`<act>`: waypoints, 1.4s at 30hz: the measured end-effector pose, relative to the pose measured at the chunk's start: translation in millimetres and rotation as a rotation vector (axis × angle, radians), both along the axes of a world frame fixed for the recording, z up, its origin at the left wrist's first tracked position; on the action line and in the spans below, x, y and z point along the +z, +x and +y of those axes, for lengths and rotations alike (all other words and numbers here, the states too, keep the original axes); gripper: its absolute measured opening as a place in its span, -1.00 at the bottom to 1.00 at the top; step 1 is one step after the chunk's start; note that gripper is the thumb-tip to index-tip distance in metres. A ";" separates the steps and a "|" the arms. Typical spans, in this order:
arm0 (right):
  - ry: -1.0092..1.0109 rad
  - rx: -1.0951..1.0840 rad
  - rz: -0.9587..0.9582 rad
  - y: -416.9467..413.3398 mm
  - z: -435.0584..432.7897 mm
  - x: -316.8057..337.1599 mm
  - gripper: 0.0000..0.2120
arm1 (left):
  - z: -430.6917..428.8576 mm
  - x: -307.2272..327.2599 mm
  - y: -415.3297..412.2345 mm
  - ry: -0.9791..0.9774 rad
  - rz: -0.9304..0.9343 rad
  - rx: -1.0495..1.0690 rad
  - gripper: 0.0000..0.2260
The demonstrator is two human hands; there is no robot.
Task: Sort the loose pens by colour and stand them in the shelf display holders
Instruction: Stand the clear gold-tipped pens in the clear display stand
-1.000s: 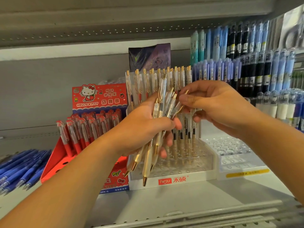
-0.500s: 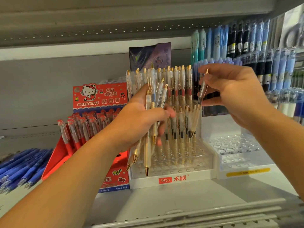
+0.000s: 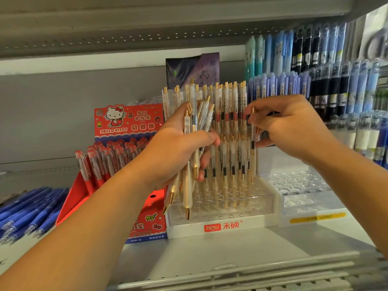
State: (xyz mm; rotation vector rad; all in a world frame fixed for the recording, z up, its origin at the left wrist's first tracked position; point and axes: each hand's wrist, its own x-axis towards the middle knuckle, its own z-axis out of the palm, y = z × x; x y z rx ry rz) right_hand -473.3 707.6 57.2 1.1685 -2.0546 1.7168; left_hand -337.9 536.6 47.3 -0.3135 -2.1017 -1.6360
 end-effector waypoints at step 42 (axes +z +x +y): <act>-0.200 0.429 -0.294 44.3 -51.4 16.3 -0.89 | -8.5 6.6 3.8 0.131 0.081 0.220 -0.72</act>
